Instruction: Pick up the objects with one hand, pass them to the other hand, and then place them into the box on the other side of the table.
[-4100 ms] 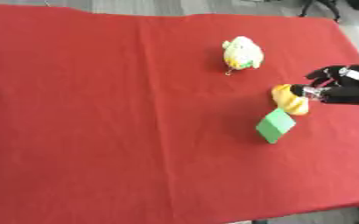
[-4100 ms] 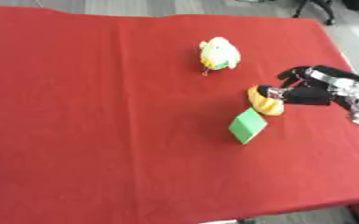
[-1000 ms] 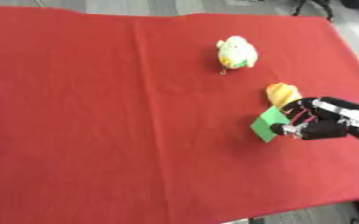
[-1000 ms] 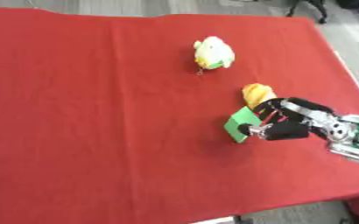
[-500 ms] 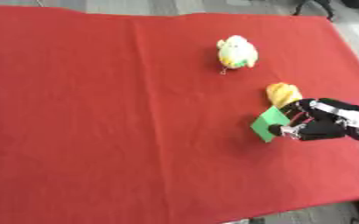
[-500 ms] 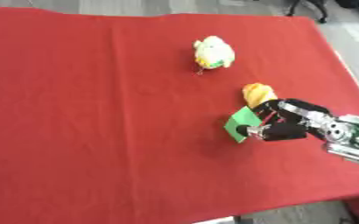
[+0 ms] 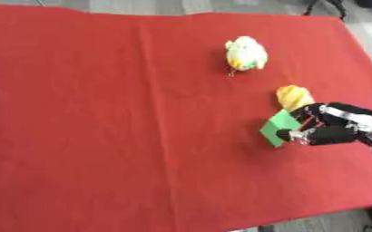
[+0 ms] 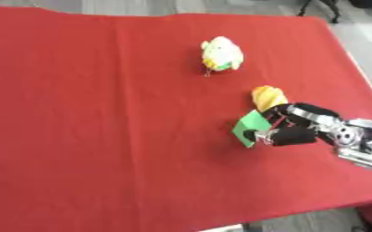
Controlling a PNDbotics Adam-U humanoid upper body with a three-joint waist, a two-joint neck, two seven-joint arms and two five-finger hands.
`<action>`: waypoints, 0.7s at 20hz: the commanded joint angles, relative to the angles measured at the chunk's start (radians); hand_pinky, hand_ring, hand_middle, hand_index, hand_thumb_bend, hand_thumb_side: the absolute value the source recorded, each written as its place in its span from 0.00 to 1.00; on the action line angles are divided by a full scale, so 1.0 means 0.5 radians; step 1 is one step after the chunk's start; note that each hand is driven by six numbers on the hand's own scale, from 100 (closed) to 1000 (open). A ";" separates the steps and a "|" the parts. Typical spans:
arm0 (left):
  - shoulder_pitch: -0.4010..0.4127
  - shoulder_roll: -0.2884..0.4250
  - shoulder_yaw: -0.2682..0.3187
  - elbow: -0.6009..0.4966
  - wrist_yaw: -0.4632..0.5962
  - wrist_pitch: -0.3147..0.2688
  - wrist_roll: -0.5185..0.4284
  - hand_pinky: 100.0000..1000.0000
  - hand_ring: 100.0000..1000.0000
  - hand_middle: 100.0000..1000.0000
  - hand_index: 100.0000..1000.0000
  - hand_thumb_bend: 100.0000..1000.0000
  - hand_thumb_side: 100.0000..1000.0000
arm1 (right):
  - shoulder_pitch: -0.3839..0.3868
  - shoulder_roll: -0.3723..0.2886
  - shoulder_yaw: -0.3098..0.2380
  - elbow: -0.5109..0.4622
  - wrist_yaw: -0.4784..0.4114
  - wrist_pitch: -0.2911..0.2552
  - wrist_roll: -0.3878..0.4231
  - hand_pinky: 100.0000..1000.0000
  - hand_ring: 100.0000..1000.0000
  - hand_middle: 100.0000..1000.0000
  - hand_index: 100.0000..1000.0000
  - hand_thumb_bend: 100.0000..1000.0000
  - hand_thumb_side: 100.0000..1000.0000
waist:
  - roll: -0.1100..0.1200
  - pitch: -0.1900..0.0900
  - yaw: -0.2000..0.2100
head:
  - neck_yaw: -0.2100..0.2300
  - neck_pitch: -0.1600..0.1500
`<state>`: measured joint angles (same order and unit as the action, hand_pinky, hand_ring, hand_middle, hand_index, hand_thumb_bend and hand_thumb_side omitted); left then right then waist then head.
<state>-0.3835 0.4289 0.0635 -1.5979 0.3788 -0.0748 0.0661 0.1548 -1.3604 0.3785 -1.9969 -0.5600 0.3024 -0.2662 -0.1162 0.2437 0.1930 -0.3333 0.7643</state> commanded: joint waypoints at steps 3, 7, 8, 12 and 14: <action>-0.035 0.018 0.001 -0.032 0.009 -0.003 -0.012 1.00 0.75 0.71 0.68 0.03 0.67 | -0.027 -0.036 0.001 -0.006 0.007 0.016 0.019 0.71 0.73 0.70 0.85 0.41 0.49 | 0.005 0.012 0.010 | -0.009 0.011; -0.040 0.016 0.001 -0.033 0.011 -0.003 -0.012 1.00 0.75 0.71 0.68 0.03 0.67 | -0.043 -0.028 0.014 -0.006 0.019 0.033 0.030 0.71 0.73 0.70 0.84 0.41 0.48 | 0.006 0.016 0.016 | -0.013 0.011; -0.040 0.016 0.001 -0.034 0.011 -0.003 -0.012 1.00 0.75 0.71 0.68 0.03 0.67 | -0.046 -0.027 0.016 -0.006 0.021 0.038 0.030 0.71 0.73 0.70 0.84 0.42 0.48 | 0.006 0.017 0.017 | -0.014 0.011; -0.041 0.017 0.001 -0.034 0.012 -0.002 -0.013 1.00 0.75 0.71 0.68 0.03 0.68 | -0.043 -0.021 0.023 -0.006 0.031 0.061 0.033 0.71 0.73 0.70 0.84 0.43 0.46 | 0.007 0.021 0.017 | -0.017 0.011; -0.041 0.018 0.000 -0.033 0.012 -0.002 -0.014 1.00 0.75 0.71 0.68 0.03 0.68 | -0.043 -0.019 0.024 -0.006 0.037 0.073 0.034 0.71 0.73 0.70 0.85 0.43 0.45 | 0.007 0.022 0.016 | -0.017 0.011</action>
<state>-0.3884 0.4207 0.0634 -1.5979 0.3819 -0.0735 0.0610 0.1366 -1.3512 0.3932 -1.9968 -0.5481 0.3330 -0.2495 -0.1162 0.2500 0.2004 -0.3381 0.7643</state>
